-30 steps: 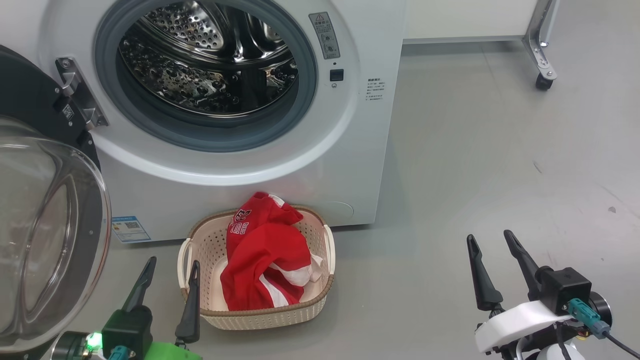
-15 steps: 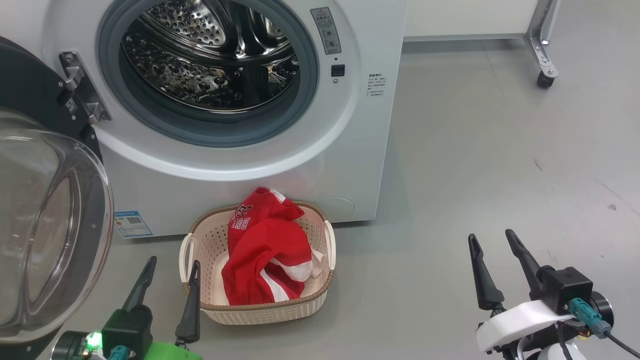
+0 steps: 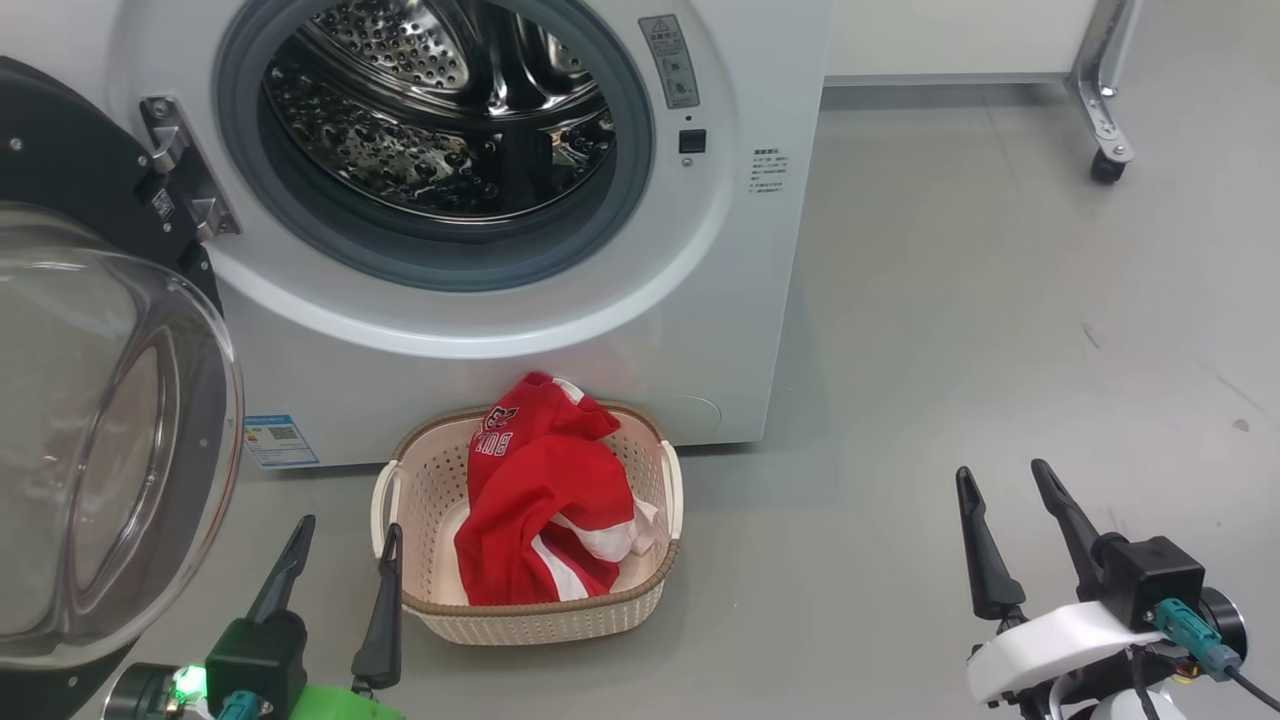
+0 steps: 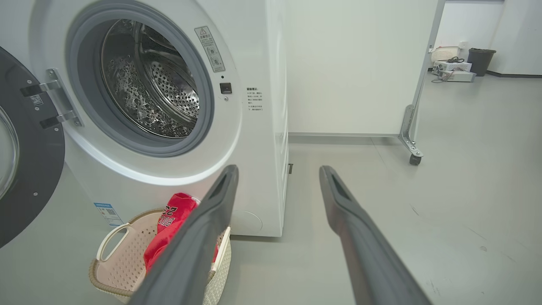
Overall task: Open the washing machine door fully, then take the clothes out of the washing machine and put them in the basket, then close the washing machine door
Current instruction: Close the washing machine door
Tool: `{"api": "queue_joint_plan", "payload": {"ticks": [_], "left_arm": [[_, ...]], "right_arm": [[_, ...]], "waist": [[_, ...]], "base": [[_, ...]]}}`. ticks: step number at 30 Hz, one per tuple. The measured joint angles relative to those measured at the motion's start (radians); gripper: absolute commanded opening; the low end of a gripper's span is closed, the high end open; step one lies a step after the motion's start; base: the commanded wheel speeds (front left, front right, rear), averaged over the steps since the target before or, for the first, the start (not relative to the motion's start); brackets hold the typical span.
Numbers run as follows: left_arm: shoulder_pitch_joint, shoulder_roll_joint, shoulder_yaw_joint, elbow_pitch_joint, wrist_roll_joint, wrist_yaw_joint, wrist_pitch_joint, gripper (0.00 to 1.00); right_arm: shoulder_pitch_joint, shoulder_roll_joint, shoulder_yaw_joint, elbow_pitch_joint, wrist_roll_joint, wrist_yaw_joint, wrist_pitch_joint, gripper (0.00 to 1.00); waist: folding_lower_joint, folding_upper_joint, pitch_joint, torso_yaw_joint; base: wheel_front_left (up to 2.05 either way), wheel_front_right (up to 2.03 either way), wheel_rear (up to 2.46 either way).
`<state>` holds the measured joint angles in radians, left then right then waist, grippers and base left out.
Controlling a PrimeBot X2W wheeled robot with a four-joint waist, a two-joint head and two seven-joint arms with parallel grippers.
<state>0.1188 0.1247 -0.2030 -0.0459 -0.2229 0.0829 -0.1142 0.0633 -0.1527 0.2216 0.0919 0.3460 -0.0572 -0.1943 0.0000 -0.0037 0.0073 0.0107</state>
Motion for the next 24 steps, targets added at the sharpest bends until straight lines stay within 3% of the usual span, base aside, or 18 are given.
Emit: {"api": "queue_joint_plan", "payload": {"ticks": [10, 24], "left_arm": [[-0.001, -0.004, 0.004, -0.006, 0.000, 0.001, -0.002, 1.00], [0.000, -0.008, 0.022, 0.001, 0.000, 0.010, -0.011, 1.00]], "right_arm": [[0.008, -0.010, -0.013, -0.012, 0.006, -0.007, 0.000, 1.00], [0.009, -0.015, 0.005, -0.014, 0.006, -0.006, 0.009, 1.00]], "waist": [[0.0000, 0.0000, 0.006, 0.076], [0.0000, 0.0000, 0.001, 0.249]], "base": [[0.00, 0.00, 0.00], [0.00, 0.00, 0.00]]}}
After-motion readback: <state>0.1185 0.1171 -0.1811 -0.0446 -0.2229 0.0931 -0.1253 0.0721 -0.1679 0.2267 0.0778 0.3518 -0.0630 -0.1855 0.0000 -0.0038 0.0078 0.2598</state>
